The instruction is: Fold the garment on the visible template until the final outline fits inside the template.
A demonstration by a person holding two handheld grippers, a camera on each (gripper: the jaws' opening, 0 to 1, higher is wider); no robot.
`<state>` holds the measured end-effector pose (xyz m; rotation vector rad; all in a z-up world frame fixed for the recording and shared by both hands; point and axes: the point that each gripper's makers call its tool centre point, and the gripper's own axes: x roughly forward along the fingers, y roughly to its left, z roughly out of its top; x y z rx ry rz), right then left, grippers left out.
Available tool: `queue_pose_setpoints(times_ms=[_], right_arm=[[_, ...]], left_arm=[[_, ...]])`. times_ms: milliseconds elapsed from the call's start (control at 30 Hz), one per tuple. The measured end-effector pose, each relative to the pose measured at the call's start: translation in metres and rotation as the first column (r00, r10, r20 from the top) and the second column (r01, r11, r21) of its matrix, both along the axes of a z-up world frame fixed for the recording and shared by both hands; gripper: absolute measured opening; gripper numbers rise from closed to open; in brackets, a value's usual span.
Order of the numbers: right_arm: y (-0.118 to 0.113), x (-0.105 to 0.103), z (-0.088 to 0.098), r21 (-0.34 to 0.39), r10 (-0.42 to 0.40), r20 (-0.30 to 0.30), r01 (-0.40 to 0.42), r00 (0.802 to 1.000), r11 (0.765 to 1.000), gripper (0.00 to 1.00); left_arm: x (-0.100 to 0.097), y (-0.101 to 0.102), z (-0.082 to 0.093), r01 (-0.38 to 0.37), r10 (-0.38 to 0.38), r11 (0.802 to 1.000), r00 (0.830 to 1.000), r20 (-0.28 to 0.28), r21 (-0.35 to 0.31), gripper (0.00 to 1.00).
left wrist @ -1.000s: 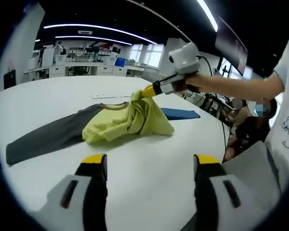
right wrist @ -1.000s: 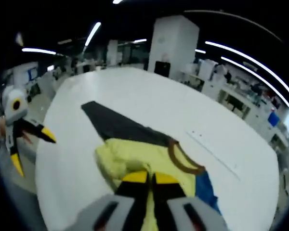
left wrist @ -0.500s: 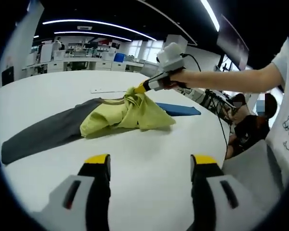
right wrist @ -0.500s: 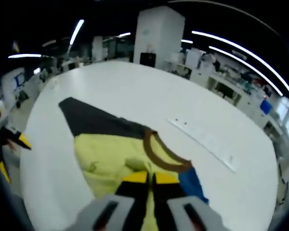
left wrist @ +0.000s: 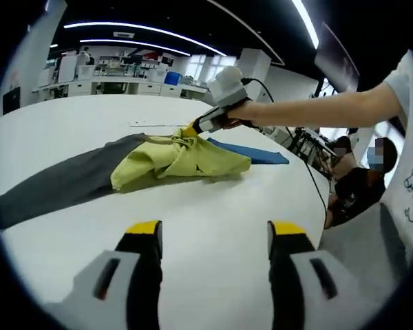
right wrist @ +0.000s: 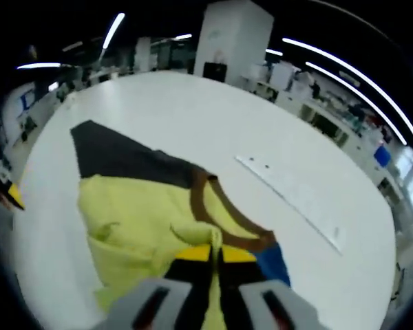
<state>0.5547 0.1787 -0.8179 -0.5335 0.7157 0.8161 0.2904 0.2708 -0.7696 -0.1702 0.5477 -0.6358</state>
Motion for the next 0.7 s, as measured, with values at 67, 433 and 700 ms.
queue_pose_setpoints(times_ms=[67, 433, 700], right_arm=[[-0.001, -0.002, -0.004, 0.011, -0.020, -0.025, 0.021, 0.999, 1.000, 0.00], [-0.001, -0.004, 0.001, 0.077, -0.032, -0.056, 0.036, 0.998, 0.996, 0.07], [-0.004, -0.024, 0.013, 0.146, -0.040, -0.016, 0.041, 0.999, 0.988, 0.53]], left_arm=[[0.001, -0.001, -0.001, 0.005, -0.005, 1.000, 1.000, -0.005, -0.001, 0.58], [0.001, -0.004, -0.003, 0.017, -0.017, 1.000, 1.000, -0.010, -0.011, 0.58], [-0.003, -0.005, -0.010, 0.016, -0.016, 1.000, 1.000, -0.023, -0.012, 0.58]])
